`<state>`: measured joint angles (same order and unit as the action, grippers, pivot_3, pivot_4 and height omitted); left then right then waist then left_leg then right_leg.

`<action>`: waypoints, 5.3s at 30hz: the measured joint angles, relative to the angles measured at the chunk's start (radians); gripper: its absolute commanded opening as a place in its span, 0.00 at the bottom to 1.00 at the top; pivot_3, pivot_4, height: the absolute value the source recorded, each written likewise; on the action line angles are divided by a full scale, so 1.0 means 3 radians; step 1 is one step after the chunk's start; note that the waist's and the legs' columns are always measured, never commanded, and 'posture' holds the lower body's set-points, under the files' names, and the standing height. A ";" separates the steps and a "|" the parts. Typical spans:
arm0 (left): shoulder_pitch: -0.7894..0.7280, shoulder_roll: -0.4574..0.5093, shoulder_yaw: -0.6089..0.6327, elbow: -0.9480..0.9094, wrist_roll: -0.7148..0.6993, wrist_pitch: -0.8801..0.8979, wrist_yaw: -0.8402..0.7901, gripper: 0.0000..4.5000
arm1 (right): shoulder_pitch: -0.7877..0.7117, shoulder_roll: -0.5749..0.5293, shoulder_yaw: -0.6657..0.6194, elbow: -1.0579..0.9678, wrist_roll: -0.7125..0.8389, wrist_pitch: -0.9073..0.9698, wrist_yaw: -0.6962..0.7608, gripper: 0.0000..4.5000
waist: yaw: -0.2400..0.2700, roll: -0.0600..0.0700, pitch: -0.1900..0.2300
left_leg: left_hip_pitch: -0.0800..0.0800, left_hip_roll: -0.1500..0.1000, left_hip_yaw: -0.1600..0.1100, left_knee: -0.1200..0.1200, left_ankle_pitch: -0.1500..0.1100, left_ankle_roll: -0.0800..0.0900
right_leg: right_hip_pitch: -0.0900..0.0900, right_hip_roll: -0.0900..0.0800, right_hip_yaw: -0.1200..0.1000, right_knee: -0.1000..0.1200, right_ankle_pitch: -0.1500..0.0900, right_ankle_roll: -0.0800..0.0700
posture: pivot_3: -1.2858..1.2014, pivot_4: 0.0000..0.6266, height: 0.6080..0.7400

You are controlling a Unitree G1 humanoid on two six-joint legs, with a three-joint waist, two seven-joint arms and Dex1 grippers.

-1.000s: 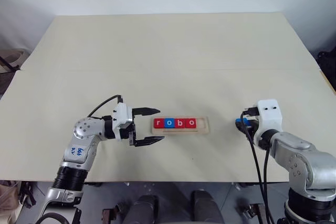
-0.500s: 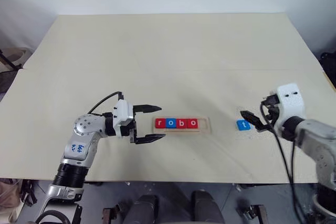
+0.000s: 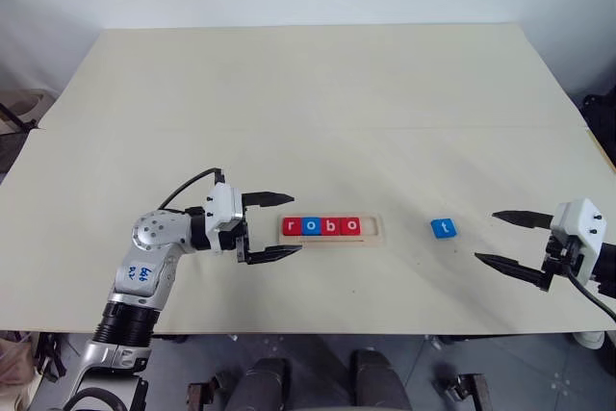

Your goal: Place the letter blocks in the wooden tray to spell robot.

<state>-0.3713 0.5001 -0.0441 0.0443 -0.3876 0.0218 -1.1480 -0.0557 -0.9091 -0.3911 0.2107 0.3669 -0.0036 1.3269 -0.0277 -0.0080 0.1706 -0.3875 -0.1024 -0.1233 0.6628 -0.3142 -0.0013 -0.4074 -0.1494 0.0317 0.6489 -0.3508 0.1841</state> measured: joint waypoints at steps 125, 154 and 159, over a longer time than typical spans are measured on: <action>0.0118 0.0023 0.0018 -0.0222 -0.0001 0.0034 0.0185 1.00 | -0.1937 0.0803 0.2168 -0.0305 -0.0702 0.1256 -0.0152 0.01 | 0.0002 0.0003 0.0000 | -0.0008 0.0002 -0.0008 0.0005 -0.0001 -0.0004 | -0.0007 0.0000 -0.0006 -0.0002 0.0002 -0.0002 | 0.52 0.24 1.00; 0.0219 0.0108 0.0036 -0.0225 -0.0006 0.0034 0.0139 1.00 | -0.1609 0.0443 0.1807 -0.0129 -0.0624 0.0952 -0.0174 0.01 | 0.0004 0.0003 0.0000 | -0.0007 0.0002 -0.0007 0.0004 -0.0001 -0.0003 | -0.0006 0.0000 -0.0006 -0.0004 0.0002 -0.0002 | 0.52 0.24 1.00; 0.0345 0.0322 0.0203 -0.0241 -0.0065 0.0090 0.0103 1.00 | -0.1281 0.0390 0.1437 -0.0327 -0.0306 0.0807 -0.0071 0.04 | 0.0010 0.0003 0.0000 | -0.0008 0.0002 -0.0008 0.0001 -0.0001 -0.0003 | -0.0006 0.0000 -0.0005 -0.0006 0.0002 -0.0002 | 0.52 0.24 1.00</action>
<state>-0.2678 0.5968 0.0168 -0.0280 -0.4070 0.0487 -1.1172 -0.4399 -0.7922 0.0400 0.1126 0.2752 0.2386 1.3058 -0.0248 -0.0071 0.1706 -0.3897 -0.1019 -0.1257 0.6631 -0.3145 -0.0023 -0.4092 -0.1495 0.0301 0.6470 -0.3503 0.1836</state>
